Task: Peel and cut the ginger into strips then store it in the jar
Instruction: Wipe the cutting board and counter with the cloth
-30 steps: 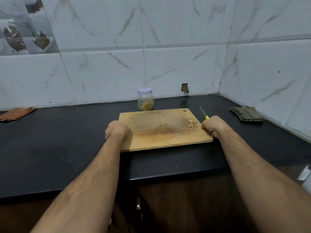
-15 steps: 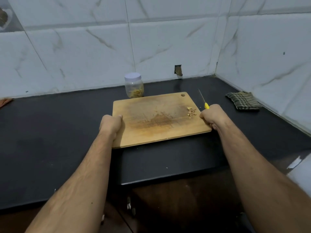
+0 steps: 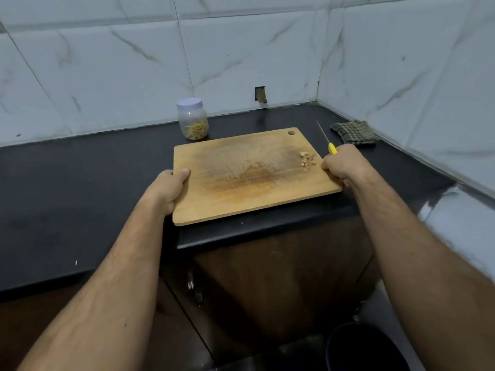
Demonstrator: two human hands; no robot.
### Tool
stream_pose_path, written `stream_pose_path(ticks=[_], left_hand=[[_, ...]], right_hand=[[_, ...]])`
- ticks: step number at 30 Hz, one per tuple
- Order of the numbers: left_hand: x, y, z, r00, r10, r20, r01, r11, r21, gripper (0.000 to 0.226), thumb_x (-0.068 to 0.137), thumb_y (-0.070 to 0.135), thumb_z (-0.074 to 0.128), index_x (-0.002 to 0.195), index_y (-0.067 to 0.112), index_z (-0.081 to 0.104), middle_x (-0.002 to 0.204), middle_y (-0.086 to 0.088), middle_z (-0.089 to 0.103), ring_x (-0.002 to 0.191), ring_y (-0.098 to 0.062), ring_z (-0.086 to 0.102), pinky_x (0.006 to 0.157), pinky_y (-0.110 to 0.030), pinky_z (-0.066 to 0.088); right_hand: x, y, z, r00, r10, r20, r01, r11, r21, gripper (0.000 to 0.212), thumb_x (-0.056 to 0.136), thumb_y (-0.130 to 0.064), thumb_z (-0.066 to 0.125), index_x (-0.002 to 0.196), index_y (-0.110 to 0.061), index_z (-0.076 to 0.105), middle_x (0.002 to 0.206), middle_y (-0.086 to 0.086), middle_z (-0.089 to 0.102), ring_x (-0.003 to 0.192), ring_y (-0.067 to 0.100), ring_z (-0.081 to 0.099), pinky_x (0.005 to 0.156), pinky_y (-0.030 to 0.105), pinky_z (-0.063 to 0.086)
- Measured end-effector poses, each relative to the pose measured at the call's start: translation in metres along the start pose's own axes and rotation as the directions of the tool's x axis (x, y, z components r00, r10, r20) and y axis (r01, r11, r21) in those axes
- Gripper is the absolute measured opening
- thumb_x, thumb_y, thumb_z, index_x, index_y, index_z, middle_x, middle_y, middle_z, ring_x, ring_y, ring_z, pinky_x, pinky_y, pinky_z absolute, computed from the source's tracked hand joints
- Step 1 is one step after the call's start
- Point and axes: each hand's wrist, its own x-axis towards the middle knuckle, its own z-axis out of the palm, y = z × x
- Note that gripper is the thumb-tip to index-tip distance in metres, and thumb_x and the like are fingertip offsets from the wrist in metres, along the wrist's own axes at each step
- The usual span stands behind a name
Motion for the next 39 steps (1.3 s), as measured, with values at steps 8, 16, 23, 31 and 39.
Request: stream_pose_path(ticks=[8,16,23,31,39], left_hand=[[-0.102,-0.032,0.006,0.996,0.092,-0.003,-0.091,0.995,0.03,0.027,0.101,0.029,0.056,0.115,0.006,0.057,0.108,-0.013,0.065,0.092,-0.028,0.064,0.083,-0.045,0.053],[-0.168,-0.058,0.044,0.985,0.147,0.091,-0.147,0.989,-0.003,0.033,0.102,0.03,0.054,0.124,0.006,0.054,0.11,-0.01,0.063,0.098,-0.028,0.062,0.084,-0.044,0.051],[-0.211,-0.09,0.081,0.975,0.185,0.121,-0.18,0.982,-0.051,0.02,0.102,0.032,0.054,0.11,0.013,0.054,0.093,-0.001,0.062,0.081,-0.016,0.06,0.064,-0.032,0.047],[-0.24,-0.135,0.115,0.971,0.182,0.158,-0.178,0.983,-0.039,0.027,0.103,0.035,0.051,0.12,0.013,0.052,0.1,0.0,0.061,0.087,-0.016,0.059,0.063,-0.03,0.045],[-0.252,-0.191,0.149,0.973,0.016,0.231,-0.004,0.999,-0.053,0.027,0.103,0.034,0.052,0.118,0.012,0.053,0.108,-0.007,0.064,0.095,-0.024,0.062,0.075,-0.039,0.05]], right_hand=[[-0.12,0.04,-0.067,0.998,-0.046,-0.053,0.043,0.998,-0.055,0.007,0.09,-0.009,0.063,0.086,-0.005,0.058,0.066,0.007,0.051,0.051,0.019,0.045,0.043,0.025,0.032],[-0.181,0.102,-0.113,0.99,0.027,-0.138,-0.035,0.998,-0.054,0.001,0.088,-0.004,0.057,0.089,-0.003,0.057,0.081,0.014,0.06,0.071,0.026,0.057,0.056,0.032,0.042],[-0.218,0.155,-0.125,0.965,0.03,-0.261,-0.086,0.974,-0.209,0.009,0.089,-0.011,0.05,0.08,-0.011,0.05,0.079,0.008,0.056,0.073,0.025,0.054,0.061,0.032,0.04],[-0.246,0.231,-0.123,0.948,0.106,-0.302,-0.169,0.967,-0.191,0.009,0.089,-0.013,0.049,0.09,-0.007,0.056,0.087,0.01,0.061,0.082,0.031,0.058,0.064,0.035,0.042],[-0.258,0.275,-0.128,0.939,0.178,-0.294,-0.25,0.941,-0.228,0.006,0.088,-0.013,0.05,0.089,-0.009,0.055,0.091,0.012,0.062,0.086,0.033,0.06,0.067,0.035,0.044]])
